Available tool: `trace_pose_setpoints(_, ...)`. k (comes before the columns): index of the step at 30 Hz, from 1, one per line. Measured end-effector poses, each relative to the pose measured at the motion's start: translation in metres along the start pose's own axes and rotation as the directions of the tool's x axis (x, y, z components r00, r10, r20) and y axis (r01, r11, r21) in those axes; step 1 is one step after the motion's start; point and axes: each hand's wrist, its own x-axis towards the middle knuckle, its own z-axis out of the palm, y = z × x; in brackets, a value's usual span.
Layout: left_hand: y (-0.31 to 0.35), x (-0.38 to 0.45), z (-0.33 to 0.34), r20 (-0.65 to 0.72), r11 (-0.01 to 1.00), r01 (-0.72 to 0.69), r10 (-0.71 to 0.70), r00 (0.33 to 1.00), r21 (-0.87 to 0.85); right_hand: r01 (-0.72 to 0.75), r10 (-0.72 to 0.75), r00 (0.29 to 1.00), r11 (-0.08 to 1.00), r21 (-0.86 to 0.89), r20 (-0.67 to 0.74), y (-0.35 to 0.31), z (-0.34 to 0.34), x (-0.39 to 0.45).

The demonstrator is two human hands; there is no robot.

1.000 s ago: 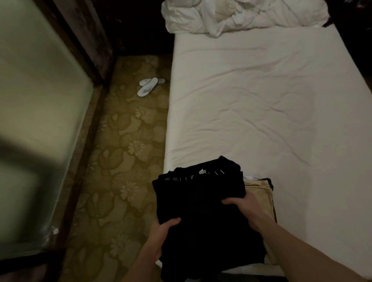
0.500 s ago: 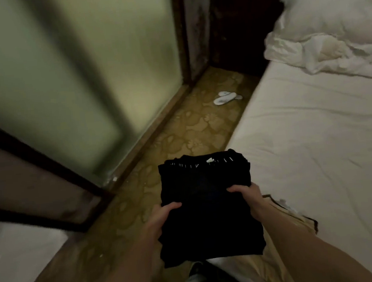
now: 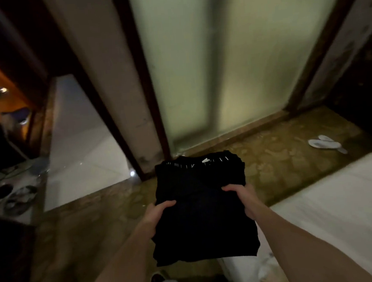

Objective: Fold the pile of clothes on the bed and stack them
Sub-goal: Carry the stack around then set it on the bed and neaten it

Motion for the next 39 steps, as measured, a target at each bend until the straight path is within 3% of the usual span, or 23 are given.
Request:
trace_pose_setpoints(10, 0.001, 0.003, -0.185, -0.170, 0.986, -0.037, 0.009, 0.985, -0.164, -0.027, 0.072, 0.981, 0.971, -0.236, 0.182, 0.000, 0.204, 0.019)
trace_pose_setpoints(17, 0.015, 0.003, -0.290, -0.270, 0.978, -0.064, 0.009, 0.963, -0.197, -0.014, 0.101, 0.957, 0.953, -0.303, 0.271, 0.012, 0.330, 0.033)
trace_pose_setpoints(29, 0.061, 0.041, -0.373, -0.337, 0.947, -0.115, 0.007, 0.941, -0.301, -0.019, 0.175, 0.924, 0.908, -0.418, 0.339, -0.019, 0.459, 0.086)
trace_pose_setpoints(39, 0.141, 0.106, -0.430, -0.427, 0.921, -0.110, -0.066, 0.902, -0.374, -0.011, 0.229, 0.888, 0.877, -0.480, 0.399, -0.070, 0.557, 0.163)
